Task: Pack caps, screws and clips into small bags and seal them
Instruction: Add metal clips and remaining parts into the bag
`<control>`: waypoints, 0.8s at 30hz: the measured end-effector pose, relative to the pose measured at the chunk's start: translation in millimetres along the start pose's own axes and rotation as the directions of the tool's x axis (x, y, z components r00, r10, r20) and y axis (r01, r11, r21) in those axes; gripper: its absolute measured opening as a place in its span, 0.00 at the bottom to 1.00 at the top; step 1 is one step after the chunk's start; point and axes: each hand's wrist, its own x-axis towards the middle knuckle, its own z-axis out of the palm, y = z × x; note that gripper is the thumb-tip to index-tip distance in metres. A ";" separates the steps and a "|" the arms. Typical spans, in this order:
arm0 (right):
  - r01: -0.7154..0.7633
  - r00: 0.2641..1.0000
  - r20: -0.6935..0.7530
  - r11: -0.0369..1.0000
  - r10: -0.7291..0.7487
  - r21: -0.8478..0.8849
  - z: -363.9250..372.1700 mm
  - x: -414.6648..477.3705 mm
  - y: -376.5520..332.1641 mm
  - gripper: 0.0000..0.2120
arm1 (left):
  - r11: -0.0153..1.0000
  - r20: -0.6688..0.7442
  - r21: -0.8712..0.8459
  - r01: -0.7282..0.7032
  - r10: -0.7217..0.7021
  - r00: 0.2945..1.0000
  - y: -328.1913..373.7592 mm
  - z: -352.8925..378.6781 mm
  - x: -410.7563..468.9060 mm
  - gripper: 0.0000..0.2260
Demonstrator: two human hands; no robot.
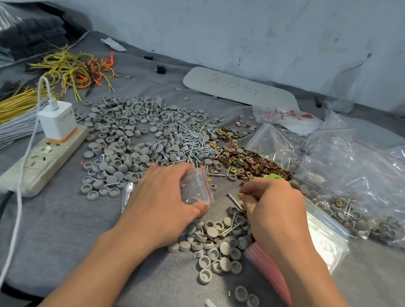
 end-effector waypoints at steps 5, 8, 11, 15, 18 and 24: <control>0.055 0.998 0.008 0.996 -0.056 0.067 4.2 4.0 4.1 0.09 | 1.000 0.006 0.008 -0.006 0.006 1.000 0.1 -1.1 -0.4 0.30; 0.064 0.998 0.006 0.997 -0.064 0.051 7.4 3.4 5.6 0.10 | 1.000 0.013 0.011 -0.003 0.002 1.000 0.2 -1.0 -0.8 0.31; 0.099 0.995 0.015 0.993 -0.100 0.065 10.2 0.7 5.6 0.13 | 1.000 0.006 0.021 -0.003 0.003 1.000 0.9 -1.6 -0.8 0.30; 0.144 0.990 -0.004 0.986 -0.144 0.088 9.5 -0.7 3.2 0.15 | 1.000 0.025 0.031 -0.003 0.002 1.000 1.9 -2.7 -2.3 0.30; 0.153 0.986 0.038 0.974 -0.161 0.168 7.2 -1.2 1.1 0.16 | 0.999 0.014 0.036 -0.015 0.014 1.000 4.5 -5.8 -3.2 0.37; 0.217 0.950 0.117 0.880 -0.290 0.422 5.2 -8.9 -9.3 0.16 | 0.953 -0.131 -0.135 -0.272 0.255 0.958 29.9 -19.4 -11.8 0.29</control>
